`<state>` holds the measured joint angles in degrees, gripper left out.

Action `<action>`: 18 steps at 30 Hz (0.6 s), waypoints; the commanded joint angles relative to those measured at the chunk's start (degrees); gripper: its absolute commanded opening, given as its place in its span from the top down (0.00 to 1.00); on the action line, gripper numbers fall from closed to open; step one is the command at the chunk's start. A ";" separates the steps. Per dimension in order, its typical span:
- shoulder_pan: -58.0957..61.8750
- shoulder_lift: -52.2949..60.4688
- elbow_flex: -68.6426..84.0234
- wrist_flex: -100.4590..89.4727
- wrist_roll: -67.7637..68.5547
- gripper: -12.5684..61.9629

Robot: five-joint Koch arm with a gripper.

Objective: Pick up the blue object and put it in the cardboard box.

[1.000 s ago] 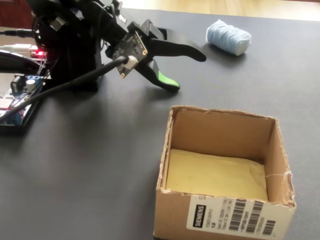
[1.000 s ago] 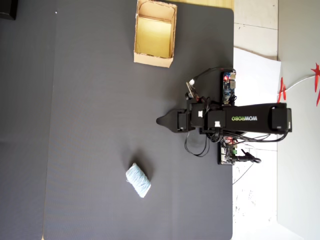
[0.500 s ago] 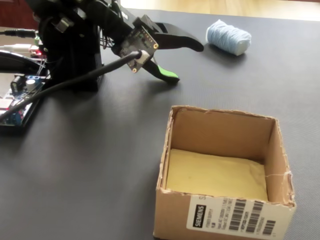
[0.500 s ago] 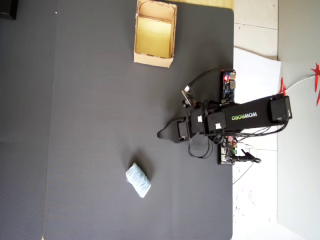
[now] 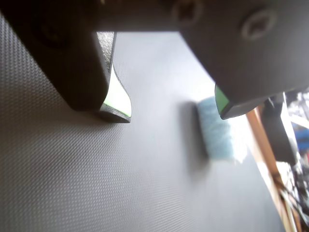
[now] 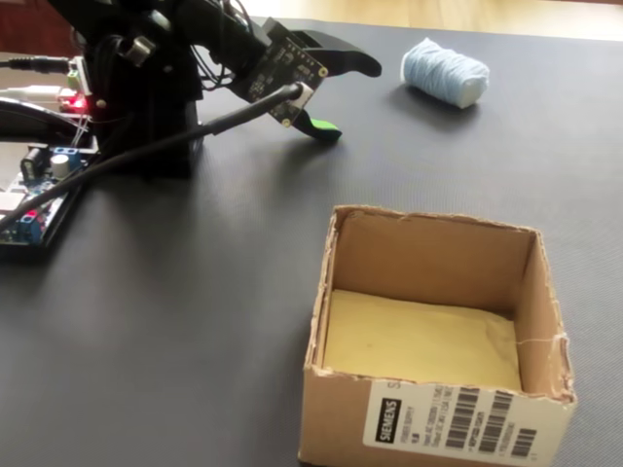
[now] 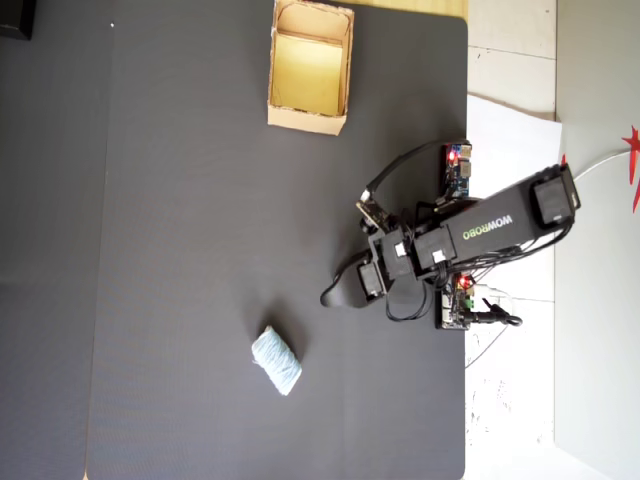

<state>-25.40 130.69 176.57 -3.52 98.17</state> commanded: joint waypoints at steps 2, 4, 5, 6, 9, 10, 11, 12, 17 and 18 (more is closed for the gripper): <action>-1.93 4.39 -1.23 7.29 -0.88 0.39; -2.81 4.31 -3.87 9.49 -2.11 0.39; -3.25 4.31 -5.27 10.81 -2.37 0.39; -3.87 4.31 -6.68 11.87 -2.37 0.39; -4.39 3.08 -10.90 13.36 -3.08 0.39; -4.31 2.37 -12.66 14.06 -3.52 0.39; -4.39 1.49 -14.41 15.12 -3.69 0.39; -4.39 0.88 -16.08 15.82 -3.96 0.39; -4.48 -5.19 -26.63 18.28 -5.01 0.39; -4.57 -6.15 -28.04 18.81 -5.10 0.39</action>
<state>-29.27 124.37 153.46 16.26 92.46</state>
